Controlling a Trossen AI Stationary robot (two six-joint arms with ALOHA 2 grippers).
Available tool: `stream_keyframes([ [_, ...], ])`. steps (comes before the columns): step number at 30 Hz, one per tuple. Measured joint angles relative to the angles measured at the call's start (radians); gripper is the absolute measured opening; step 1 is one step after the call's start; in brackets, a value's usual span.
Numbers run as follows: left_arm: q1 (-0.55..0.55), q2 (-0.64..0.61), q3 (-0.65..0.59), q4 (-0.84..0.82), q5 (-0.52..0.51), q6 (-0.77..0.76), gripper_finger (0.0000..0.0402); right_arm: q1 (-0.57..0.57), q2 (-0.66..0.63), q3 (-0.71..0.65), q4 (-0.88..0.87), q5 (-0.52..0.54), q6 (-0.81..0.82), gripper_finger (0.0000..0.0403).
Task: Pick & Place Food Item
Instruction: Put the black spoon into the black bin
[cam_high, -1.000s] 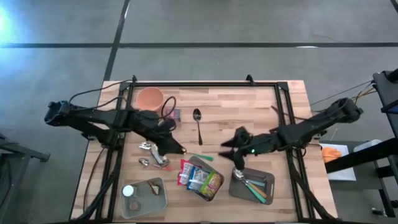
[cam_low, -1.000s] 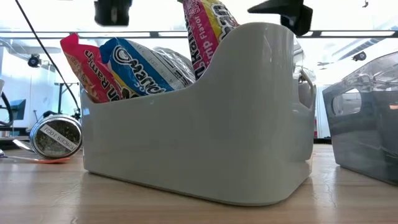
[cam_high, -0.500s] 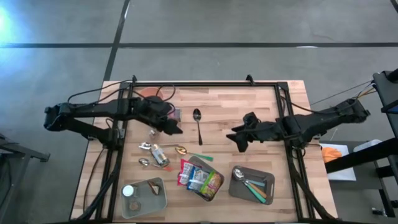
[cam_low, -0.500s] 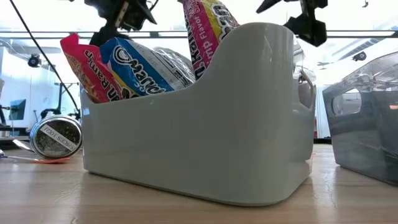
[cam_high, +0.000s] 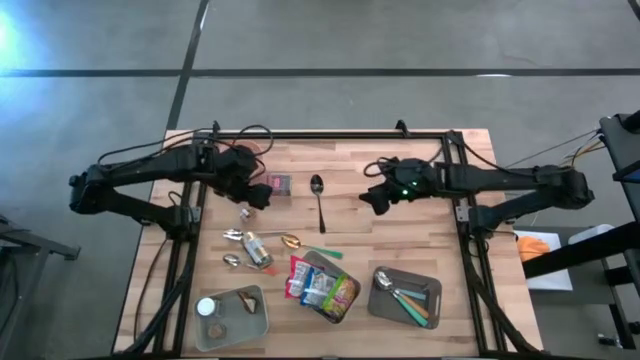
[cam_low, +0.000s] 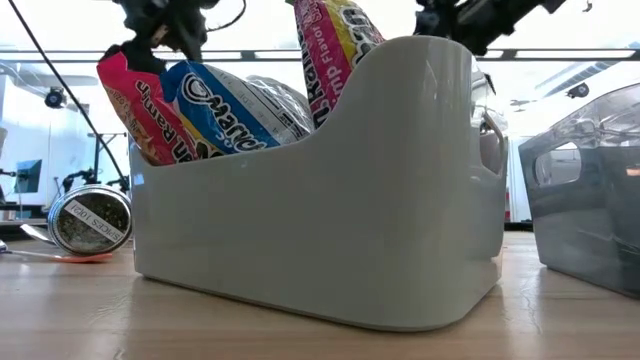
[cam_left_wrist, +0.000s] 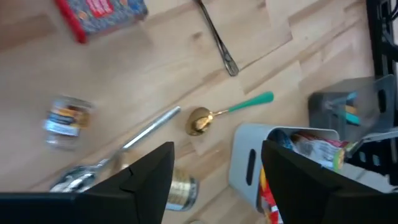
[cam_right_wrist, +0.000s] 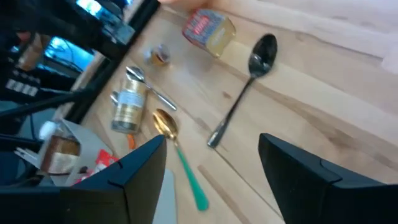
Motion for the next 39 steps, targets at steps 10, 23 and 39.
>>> stream_keyframes([
  [10, 0.001, -0.025, 0.022, -0.015, -0.042, 0.133, 0.0177, -0.037, 0.26, 0.216, -0.059, -0.052, -0.143, 0.0173],
  [23, 0.0, -0.05, 0.018, -0.059, -0.039, 0.276, 0.0155, -0.068, 0.666, 0.606, -0.321, -0.05, -0.15, 0.0161],
  [39, 0.0, -0.193, 0.018, -0.085, -0.028, 0.44, 0.0155, -0.072, 1.054, 0.972, -0.55, -0.073, 0.031, 0.016],
])
